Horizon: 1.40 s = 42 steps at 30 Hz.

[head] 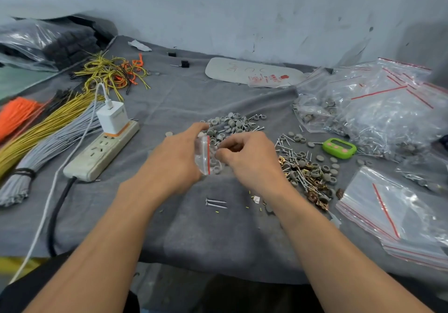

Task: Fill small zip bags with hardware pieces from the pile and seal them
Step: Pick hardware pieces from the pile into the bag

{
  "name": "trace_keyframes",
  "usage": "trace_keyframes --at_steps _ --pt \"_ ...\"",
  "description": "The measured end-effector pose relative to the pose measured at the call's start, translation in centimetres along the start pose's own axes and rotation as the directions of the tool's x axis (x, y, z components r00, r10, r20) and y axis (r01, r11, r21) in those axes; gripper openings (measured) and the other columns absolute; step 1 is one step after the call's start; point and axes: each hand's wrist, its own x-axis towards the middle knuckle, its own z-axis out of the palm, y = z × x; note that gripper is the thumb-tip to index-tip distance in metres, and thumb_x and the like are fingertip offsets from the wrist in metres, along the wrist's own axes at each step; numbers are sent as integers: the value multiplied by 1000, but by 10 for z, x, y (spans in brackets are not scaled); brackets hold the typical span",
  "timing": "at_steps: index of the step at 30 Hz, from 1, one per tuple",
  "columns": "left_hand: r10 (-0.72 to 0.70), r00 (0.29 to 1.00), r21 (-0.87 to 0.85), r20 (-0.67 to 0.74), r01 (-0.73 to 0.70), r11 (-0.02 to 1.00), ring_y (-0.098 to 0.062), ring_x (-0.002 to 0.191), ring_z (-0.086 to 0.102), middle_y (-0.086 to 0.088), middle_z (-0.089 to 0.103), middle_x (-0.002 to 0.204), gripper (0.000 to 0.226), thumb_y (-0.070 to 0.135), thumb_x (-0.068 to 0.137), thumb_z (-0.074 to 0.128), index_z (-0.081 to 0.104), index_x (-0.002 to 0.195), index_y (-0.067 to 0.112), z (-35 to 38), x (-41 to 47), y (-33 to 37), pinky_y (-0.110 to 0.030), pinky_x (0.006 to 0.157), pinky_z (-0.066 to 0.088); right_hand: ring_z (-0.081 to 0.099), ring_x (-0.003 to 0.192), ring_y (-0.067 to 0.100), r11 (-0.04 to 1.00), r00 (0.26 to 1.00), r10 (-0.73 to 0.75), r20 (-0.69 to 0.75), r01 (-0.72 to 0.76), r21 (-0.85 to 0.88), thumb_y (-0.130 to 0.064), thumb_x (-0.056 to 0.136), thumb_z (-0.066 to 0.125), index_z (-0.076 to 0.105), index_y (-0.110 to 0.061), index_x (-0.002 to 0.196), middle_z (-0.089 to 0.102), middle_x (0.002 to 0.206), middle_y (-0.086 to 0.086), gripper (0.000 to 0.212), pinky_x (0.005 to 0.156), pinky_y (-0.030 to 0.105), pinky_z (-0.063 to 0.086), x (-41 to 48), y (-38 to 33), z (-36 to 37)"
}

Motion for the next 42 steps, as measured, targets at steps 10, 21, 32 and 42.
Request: trace_keyframes --at_steps 10,21,32,42 --pt "-35 999 -87 2 35 996 -17 88 54 8 65 116 91 15 63 83 44 140 45 -11 1 -3 -22 66 37 70 79 7 1000 978 8 -211 -7 6 -22 85 71 82 -27 86 76 77 -14 12 78 26 54 3 15 -3" --pt "-113 993 44 -33 115 992 -30 96 64 -4 68 121 96 6 65 78 38 144 43 -24 4 -24 -35 76 51 68 91 18 966 997 62 39 -51 -252 -36 84 78 77 -33 90 73 86 -12 8 87 32 57 -7 24 31" --pt "-15 998 -45 65 18 999 -24 97 64 13 57 89 89 24 68 81 39 144 42 -7 0 0 -26 71 43 40 50 6 966 965 -257 52 259 -27 -30 81 80 58 -50 50 46 49 -8 43 52 16 32 -3 -13 17" --pt "-107 994 -71 38 109 992 -18 93 57 6 65 120 94 14 66 82 38 143 46 -22 4 -17 -27 76 41 58 56 -8 1000 997 -16 -70 14 -25 -15 84 75 83 -29 84 63 55 -21 16 57 5 39 21 4 -5"
